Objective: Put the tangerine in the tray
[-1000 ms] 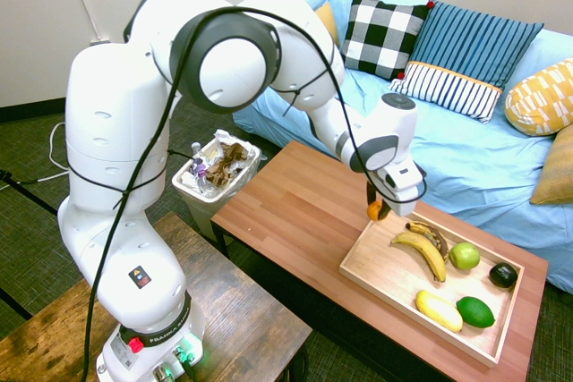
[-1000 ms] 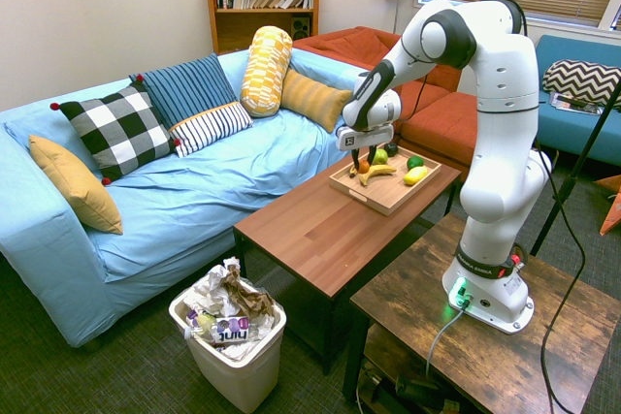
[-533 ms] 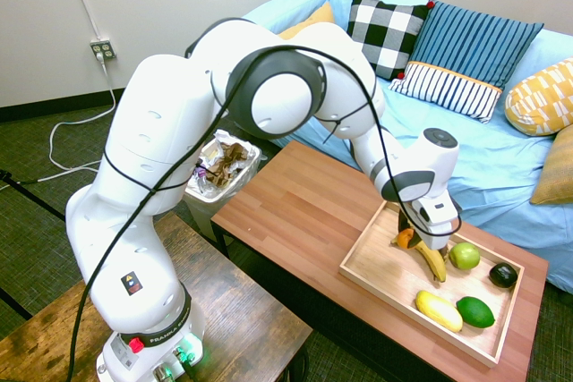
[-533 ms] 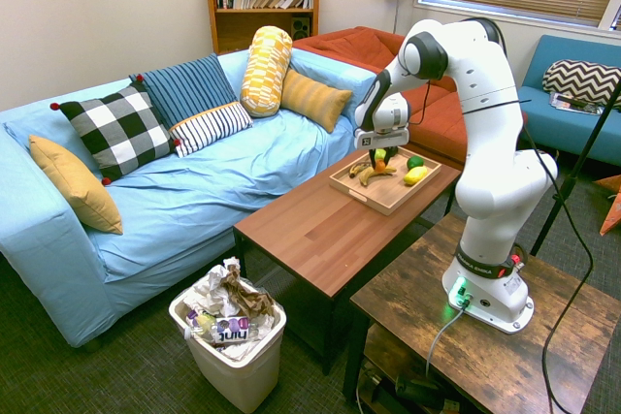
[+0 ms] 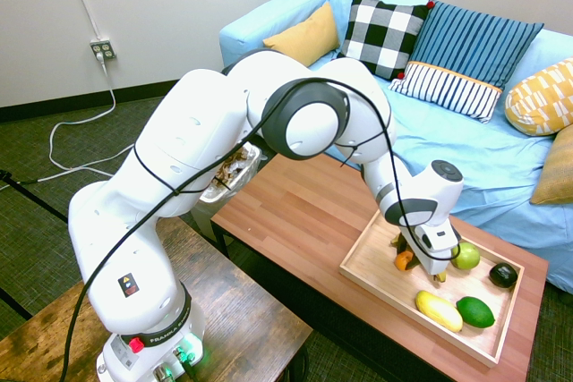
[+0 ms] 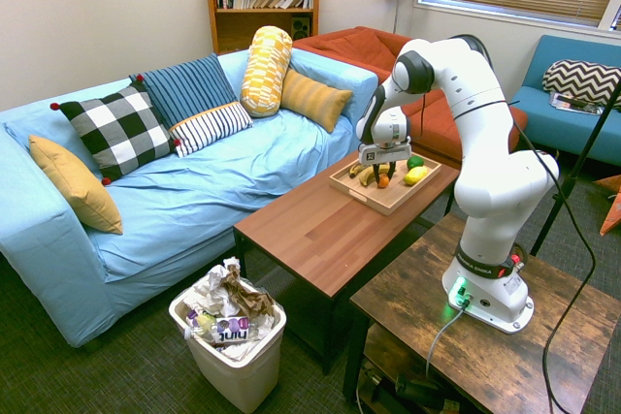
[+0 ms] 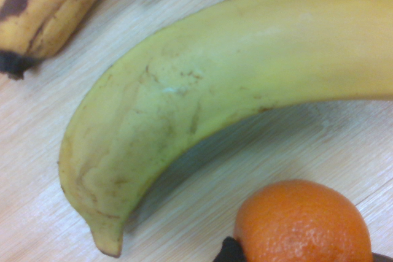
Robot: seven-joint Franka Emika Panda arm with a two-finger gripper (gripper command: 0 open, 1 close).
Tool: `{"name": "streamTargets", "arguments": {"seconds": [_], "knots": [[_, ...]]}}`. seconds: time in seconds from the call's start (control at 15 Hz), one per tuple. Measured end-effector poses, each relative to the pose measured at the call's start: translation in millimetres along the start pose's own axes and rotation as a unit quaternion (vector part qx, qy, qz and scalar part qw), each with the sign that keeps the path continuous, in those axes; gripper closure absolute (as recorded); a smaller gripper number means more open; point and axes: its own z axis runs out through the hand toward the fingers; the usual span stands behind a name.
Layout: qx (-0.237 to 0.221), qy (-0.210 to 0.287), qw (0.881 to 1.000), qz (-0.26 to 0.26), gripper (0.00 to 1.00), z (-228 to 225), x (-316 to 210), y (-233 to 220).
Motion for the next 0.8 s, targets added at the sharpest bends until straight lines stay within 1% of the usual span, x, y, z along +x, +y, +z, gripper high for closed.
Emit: {"name": "streamTargets", "arguments": {"seconds": [0.6,0.8], "knots": [[0.003,-0.006,1.0,-0.016,0.0,-7,6,-6],[0.01,0.001,1.0,-0.014,0.0,-23,14,-2]]}}
